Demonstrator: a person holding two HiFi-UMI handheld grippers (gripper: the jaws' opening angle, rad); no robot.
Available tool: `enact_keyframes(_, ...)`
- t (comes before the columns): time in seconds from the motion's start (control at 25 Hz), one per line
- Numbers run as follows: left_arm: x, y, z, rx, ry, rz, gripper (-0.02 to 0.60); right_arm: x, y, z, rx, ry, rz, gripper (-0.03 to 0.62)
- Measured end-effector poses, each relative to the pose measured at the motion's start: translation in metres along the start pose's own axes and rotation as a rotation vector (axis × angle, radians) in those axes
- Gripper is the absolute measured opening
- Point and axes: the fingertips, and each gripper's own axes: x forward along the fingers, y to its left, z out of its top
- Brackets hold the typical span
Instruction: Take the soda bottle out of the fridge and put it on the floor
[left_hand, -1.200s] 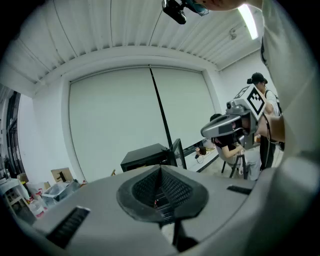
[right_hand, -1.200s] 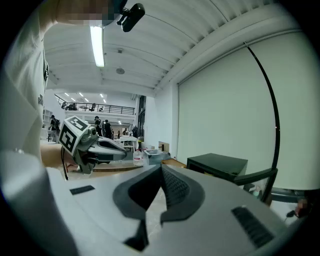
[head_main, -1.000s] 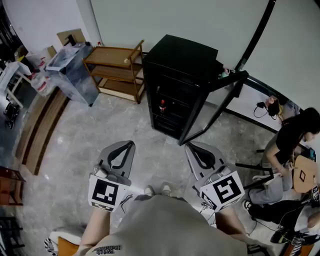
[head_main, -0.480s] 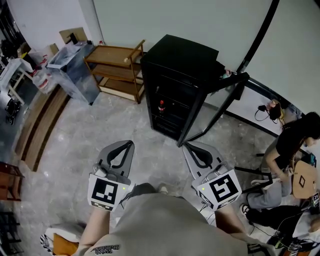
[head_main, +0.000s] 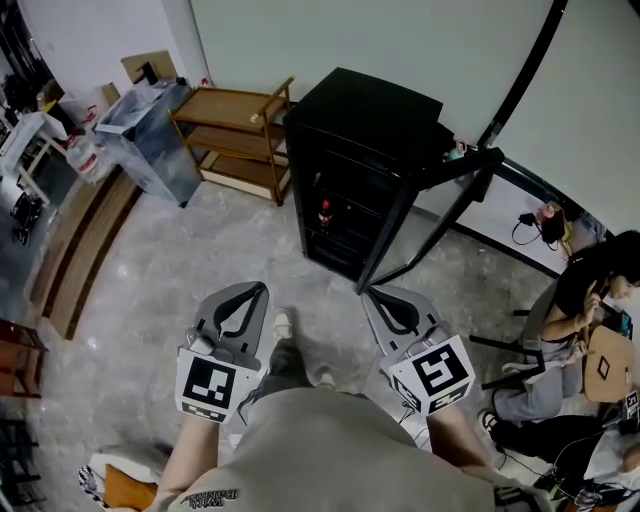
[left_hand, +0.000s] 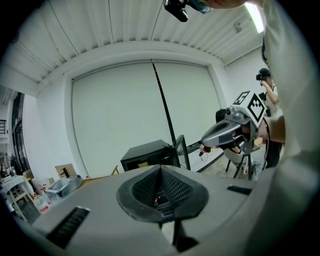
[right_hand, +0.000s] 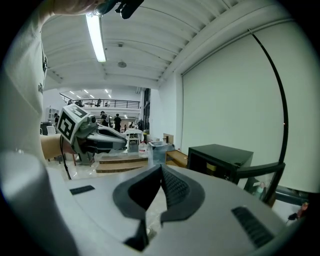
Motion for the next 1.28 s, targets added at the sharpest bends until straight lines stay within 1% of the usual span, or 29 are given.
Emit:
enact_keyframes(0.2, 0.016, 0.011, -0.006, -0.008, 0.004, -0.021, 0.006, 0.018, -0.005, 0.004, 0.0, 0.002, -0.01, -0.005)
enact_keyframes(0.48, 0.047, 0.047, -0.005, -0.009, -0.009, -0.039, 0.006, 0.057, -0.024, 0.01, 0.0, 0.029, -0.022, -0.005)
enact_keyframes(0.8, 0.091, 0.105, -0.013, -0.029, -0.016, -0.056, 0.006, 0.117, -0.047, 0.017, -0.009, 0.067, -0.038, -0.005)
enact_keyframes(1.04, 0.124, 0.149, -0.017, -0.036, -0.039, -0.112, 0.006, 0.166, -0.064, 0.022, 0.006, 0.117, -0.07, -0.005)
enact_keyframes(1.28, 0.159, 0.197, -0.019, -0.006, -0.043, -0.166, 0.006, 0.219, -0.08, 0.038, 0.018, 0.148, -0.115, -0.005)
